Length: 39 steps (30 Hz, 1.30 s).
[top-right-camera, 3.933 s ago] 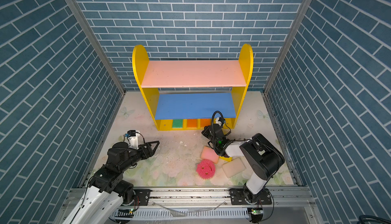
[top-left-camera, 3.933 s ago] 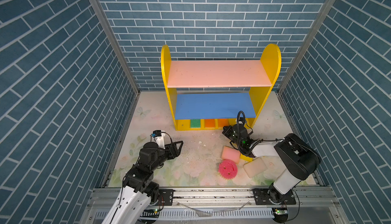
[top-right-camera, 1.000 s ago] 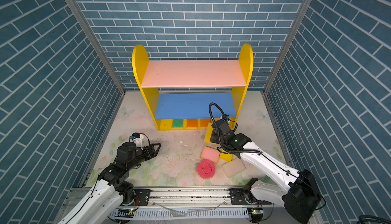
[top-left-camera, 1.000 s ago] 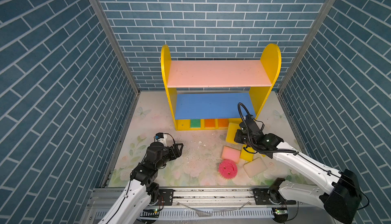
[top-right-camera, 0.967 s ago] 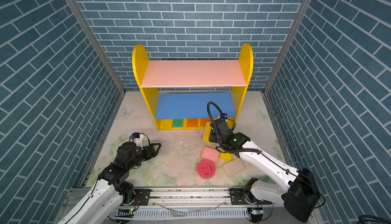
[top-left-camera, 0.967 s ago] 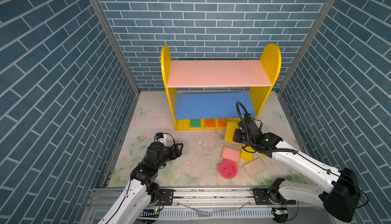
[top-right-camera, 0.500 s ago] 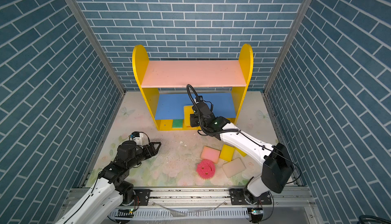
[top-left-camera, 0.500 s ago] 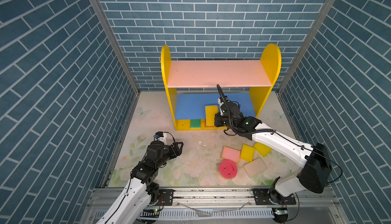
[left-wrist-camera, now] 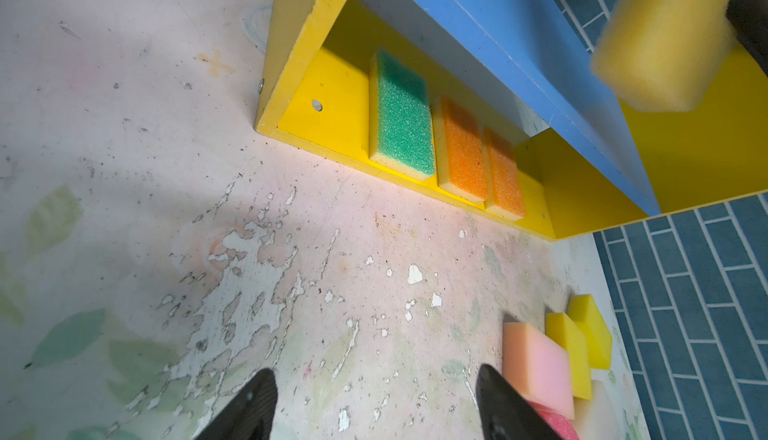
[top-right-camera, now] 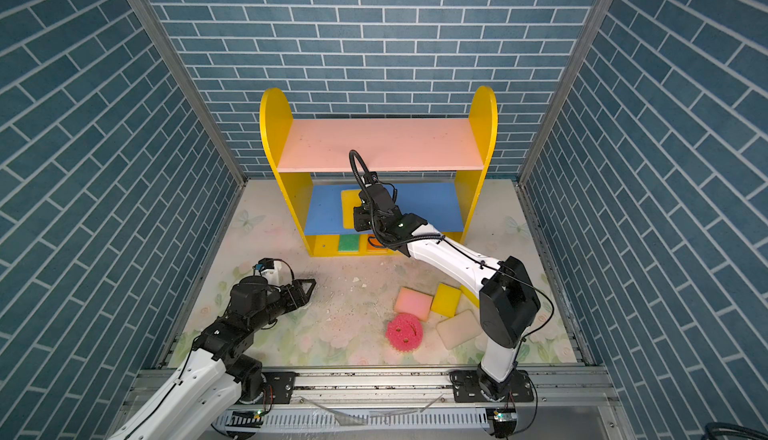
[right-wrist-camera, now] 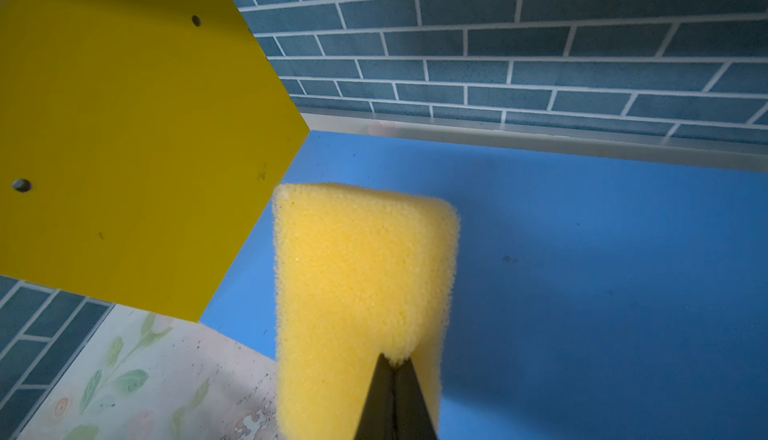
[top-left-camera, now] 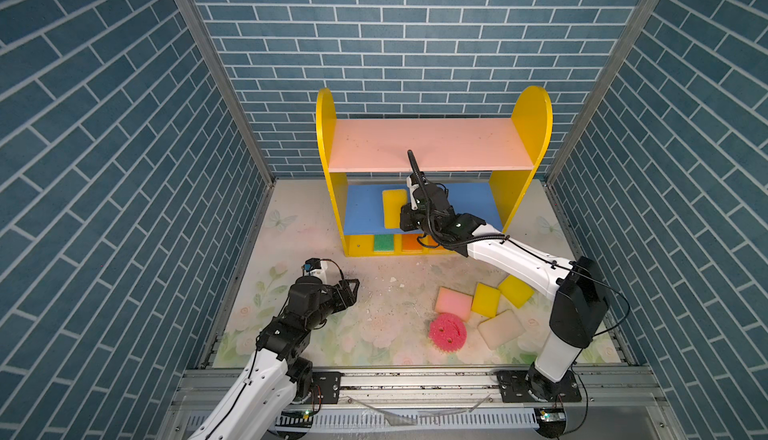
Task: Place and organize the cleaning sponges onto the shelf
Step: 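Lift the yellow sponge and carry it onto the blue shelf, then lower the yellow sponge onto the blue shelf and open the right gripper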
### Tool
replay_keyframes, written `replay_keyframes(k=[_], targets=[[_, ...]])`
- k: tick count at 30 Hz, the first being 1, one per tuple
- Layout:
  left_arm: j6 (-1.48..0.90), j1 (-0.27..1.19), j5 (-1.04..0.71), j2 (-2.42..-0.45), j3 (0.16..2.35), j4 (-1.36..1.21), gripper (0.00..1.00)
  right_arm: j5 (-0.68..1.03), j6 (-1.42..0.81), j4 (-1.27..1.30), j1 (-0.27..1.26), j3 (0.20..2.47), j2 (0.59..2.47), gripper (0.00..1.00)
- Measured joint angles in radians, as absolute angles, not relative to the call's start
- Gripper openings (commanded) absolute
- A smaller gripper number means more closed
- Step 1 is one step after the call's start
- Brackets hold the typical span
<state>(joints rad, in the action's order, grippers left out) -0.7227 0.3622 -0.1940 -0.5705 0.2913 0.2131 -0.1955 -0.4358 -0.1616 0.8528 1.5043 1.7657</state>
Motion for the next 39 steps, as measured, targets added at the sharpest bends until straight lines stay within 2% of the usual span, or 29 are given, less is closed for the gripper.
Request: replay_keyframes(k=[15, 28, 34, 39], targets=[[-0.702, 0.362, -0.183, -0.58, 0.31, 0.223, 0.77, -0.157, -0.448, -0.117, 0.871, 1.628, 1.927, 0.0], [-0.702, 0.362, -0.176, -0.526, 0.31, 0.279, 0.77, -0.212, -0.457, -0.15, 0.873, 1.689, 1.995, 0.0], [-0.703, 0.362, -0.176, -0.514, 0.31, 0.286, 0.77, -0.227, -0.467, -0.158, 0.873, 1.689, 1.996, 0.08], [-0.703, 0.362, -0.176, -0.506, 0.31, 0.289, 0.77, -0.242, -0.476, -0.171, 0.873, 1.689, 1.996, 0.21]])
